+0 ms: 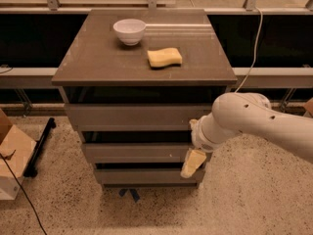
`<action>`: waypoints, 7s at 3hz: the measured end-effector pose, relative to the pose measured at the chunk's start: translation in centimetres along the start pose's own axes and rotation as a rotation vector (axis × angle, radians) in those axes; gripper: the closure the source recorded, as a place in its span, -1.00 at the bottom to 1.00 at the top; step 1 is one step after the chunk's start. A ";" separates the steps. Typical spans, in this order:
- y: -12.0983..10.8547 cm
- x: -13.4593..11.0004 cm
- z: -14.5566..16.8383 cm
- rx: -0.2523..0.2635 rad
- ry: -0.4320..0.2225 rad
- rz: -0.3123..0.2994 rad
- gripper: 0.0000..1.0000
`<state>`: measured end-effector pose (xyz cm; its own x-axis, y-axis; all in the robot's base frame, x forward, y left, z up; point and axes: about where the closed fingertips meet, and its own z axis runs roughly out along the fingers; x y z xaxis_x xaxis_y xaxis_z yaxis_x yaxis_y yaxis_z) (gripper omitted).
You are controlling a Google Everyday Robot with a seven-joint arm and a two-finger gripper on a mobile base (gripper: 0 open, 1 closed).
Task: Open bottom drawer
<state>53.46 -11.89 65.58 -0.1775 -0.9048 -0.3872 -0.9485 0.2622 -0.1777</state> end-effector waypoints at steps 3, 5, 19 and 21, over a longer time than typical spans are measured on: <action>-0.8 3.2 11.9 -0.137 -0.070 0.080 -1.00; -0.6 3.8 13.8 -0.145 -0.062 0.114 -1.00; -0.9 14.2 38.1 -0.242 -0.198 0.472 -1.00; -1.2 14.5 42.8 -0.199 -0.191 0.444 -1.00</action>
Offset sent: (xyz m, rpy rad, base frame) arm 0.0284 0.0082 -0.1375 0.1330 0.0888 -0.0328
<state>63.26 -10.97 21.45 -0.5408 -0.6386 -0.5475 -0.8274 0.5213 0.2091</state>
